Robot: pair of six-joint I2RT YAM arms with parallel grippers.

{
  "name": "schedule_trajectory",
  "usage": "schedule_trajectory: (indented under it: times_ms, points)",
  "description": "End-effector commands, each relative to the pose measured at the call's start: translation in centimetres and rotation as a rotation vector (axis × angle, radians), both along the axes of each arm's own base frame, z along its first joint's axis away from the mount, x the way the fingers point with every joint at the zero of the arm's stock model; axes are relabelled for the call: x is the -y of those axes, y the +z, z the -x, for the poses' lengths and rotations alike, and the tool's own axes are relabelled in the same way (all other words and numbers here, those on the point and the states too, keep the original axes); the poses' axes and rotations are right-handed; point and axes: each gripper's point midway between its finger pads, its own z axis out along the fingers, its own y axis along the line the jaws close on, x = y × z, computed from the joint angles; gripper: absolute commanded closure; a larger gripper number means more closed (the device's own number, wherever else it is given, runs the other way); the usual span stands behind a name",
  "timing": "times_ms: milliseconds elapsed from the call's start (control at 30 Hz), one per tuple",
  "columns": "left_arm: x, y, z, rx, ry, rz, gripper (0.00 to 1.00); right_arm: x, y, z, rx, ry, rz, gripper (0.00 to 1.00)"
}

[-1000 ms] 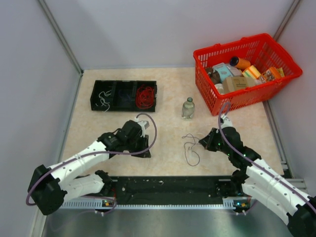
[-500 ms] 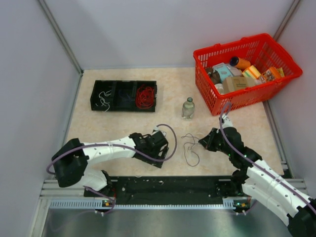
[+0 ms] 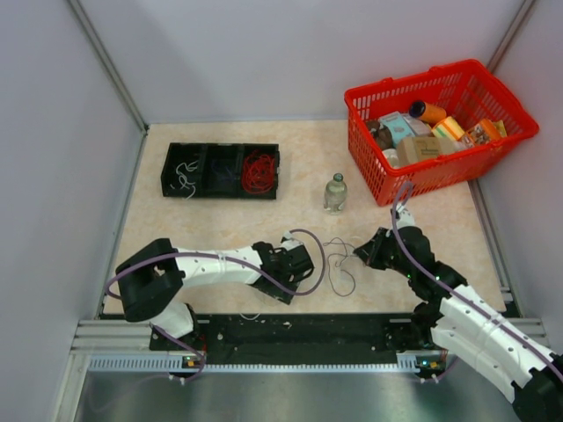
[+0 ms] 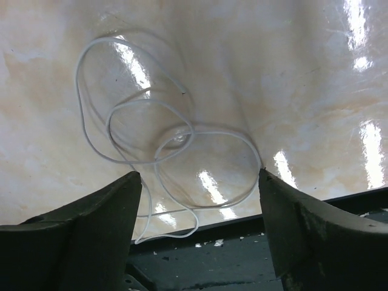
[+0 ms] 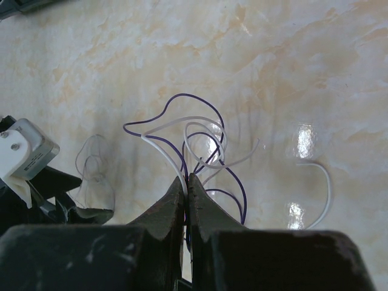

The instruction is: Untangle the cables

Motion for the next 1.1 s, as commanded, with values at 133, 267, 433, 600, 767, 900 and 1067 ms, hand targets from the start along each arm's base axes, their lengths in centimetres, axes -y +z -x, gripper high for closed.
schedule_trajectory:
  times_ms: [133,267,433,600,767,900,1067]
  points:
    - [-1.0,-1.7,-0.9,-0.045,0.059,0.073,0.49,-0.3,1.8,-0.7,0.058,-0.004,-0.041,1.0]
    - [-1.0,-1.5,-1.4,-0.035,0.068,0.087,0.68,-0.1,1.9,-0.6,0.061,-0.009,-0.035,1.0]
    - [-0.5,-0.8,-2.1,-0.013,0.062,0.11,0.97,-0.1,2.1,-0.6,0.066,-0.007,-0.033,1.0]
    - [-0.1,2.3,-3.5,0.065,0.08,0.155,1.0,-0.1,2.1,-0.7,0.067,-0.009,-0.026,1.0]
    - [-0.4,4.9,-4.4,0.087,0.111,0.204,0.6,-0.1,2.2,-0.7,0.065,-0.006,-0.026,1.0]
    - [-2.1,5.4,-5.5,0.063,0.169,0.262,0.01,-0.1,1.9,-0.6,0.063,-0.005,-0.024,1.0]
    - [-4.4,3.9,-6.6,-0.002,0.243,0.234,0.01,-0.1,1.9,-0.6,0.063,-0.006,-0.029,1.0]
